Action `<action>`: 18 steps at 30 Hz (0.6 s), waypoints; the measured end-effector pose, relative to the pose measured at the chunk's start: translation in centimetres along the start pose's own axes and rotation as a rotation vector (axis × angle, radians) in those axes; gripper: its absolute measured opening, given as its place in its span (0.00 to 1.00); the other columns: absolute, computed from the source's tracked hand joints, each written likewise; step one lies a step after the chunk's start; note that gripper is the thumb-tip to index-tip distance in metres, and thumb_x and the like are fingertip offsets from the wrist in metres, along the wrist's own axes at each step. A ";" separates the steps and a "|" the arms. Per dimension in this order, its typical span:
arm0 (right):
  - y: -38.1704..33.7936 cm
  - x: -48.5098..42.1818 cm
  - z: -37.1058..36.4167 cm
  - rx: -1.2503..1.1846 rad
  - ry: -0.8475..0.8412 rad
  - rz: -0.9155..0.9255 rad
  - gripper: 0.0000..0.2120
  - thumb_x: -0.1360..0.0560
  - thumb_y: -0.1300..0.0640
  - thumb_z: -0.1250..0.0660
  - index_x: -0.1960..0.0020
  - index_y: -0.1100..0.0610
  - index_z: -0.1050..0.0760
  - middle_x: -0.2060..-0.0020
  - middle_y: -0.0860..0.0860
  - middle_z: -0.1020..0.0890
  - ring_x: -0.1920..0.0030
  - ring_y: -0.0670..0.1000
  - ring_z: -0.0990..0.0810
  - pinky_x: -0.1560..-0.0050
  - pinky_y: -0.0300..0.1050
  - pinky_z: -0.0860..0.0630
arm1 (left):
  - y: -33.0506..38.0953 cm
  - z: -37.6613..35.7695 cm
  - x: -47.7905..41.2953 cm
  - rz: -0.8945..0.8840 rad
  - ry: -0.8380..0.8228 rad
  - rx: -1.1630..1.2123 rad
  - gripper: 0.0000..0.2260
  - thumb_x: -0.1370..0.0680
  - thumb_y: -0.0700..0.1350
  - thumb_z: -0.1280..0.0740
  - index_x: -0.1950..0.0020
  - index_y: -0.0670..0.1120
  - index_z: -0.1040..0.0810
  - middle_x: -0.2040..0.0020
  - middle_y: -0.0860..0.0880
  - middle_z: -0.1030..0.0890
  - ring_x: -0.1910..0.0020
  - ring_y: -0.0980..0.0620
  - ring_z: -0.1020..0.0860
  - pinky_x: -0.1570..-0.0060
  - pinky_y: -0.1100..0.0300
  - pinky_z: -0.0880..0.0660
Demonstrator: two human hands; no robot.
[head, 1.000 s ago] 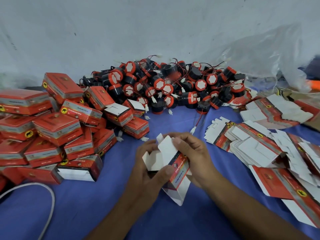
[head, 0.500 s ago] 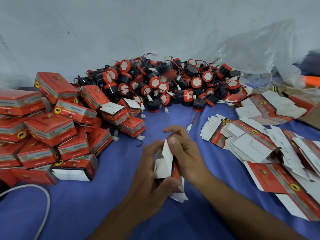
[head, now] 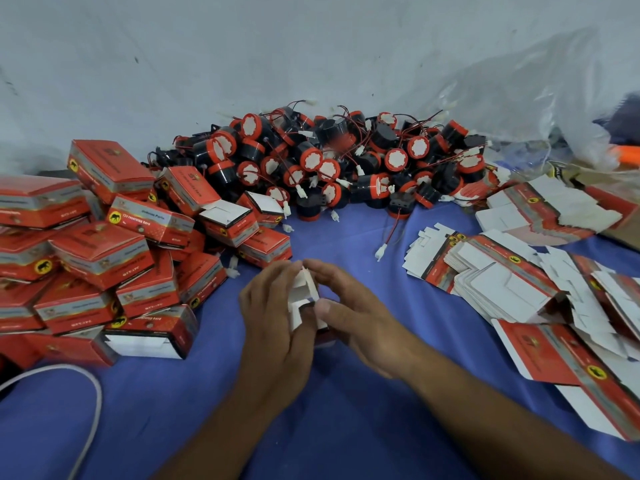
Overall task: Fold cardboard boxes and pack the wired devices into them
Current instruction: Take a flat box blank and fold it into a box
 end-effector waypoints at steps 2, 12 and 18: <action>0.0 -0.1 0.1 0.005 0.015 0.033 0.24 0.27 0.49 0.28 0.32 0.43 0.26 0.36 0.43 0.22 0.42 0.54 0.18 0.48 0.49 0.20 | 0.2 0.4 0.0 0.031 0.037 0.054 0.23 0.23 0.51 0.41 0.29 0.46 0.31 0.32 0.54 0.31 0.33 0.56 0.35 0.35 0.69 0.38; 0.2 -0.2 0.5 -0.219 0.088 -0.074 0.21 0.26 0.49 0.34 0.35 0.54 0.28 0.49 0.50 0.18 0.54 0.50 0.18 0.62 0.44 0.22 | 0.7 -0.8 0.1 -0.145 -0.263 -0.010 0.25 0.20 0.57 0.42 0.29 0.43 0.31 0.27 0.49 0.36 0.28 0.47 0.38 0.30 0.50 0.36; 0.5 -0.2 0.8 0.029 0.112 -0.063 0.24 0.32 0.53 0.27 0.36 0.49 0.25 0.42 0.47 0.18 0.48 0.47 0.18 0.62 0.42 0.21 | -0.2 -0.1 -0.1 0.022 -0.185 0.164 0.35 0.30 0.59 0.29 0.28 0.47 0.33 0.32 0.54 0.31 0.32 0.57 0.31 0.39 0.70 0.31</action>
Point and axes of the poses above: each hand's wrist, its own x-axis away from the middle knuckle, its own z-axis out of the back of the hand, y = z × x, the point moved 6 cm from there along -x, towards the middle knuckle
